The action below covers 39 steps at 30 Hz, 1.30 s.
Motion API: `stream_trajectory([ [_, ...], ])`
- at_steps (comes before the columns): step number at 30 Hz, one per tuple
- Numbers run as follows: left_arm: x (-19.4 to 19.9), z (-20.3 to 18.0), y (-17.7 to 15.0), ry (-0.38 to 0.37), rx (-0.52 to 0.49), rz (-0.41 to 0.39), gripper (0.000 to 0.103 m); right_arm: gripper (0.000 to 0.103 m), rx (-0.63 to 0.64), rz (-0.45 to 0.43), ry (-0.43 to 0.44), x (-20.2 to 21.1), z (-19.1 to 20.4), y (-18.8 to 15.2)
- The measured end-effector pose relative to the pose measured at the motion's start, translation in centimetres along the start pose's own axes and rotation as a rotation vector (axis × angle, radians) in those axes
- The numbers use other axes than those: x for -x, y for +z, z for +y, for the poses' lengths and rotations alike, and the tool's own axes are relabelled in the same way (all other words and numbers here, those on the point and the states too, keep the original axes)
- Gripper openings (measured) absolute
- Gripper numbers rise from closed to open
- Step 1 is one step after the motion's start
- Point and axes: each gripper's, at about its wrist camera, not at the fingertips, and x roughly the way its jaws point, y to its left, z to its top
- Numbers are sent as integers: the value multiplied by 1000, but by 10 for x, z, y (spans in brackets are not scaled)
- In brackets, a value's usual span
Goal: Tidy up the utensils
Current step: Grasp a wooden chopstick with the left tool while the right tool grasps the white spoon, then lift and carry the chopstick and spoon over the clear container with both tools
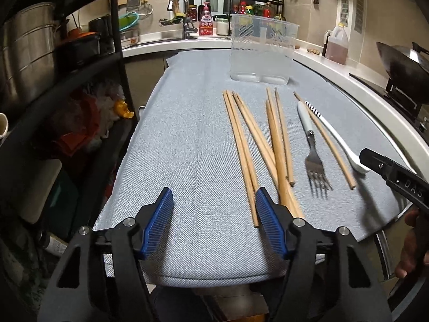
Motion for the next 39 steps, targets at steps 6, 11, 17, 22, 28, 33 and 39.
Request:
stream_trajectory([
  [6,-1,-5,-7,14,-22,-51,61,39,35,-25,8,-5,3,-5],
  [11,1,-7,-9,-4,-27,-73,33,23,49,-51,27,-3,6,-9],
  [17,2,-3,-10,-35,-3,-75,5,22,66,-73,12,2,5,-14],
  [22,10,-1,-6,-38,8,-89,5,22,85,-113,-11,12,2,-11],
  [28,42,1,13,-30,-14,-199,5,22,123,-215,-27,35,4,4],
  [33,59,1,33,-37,-22,-266,5,22,103,-247,-12,42,3,18],
  [39,67,-2,52,-31,-39,-305,5,22,78,-291,-19,49,-1,38],
])
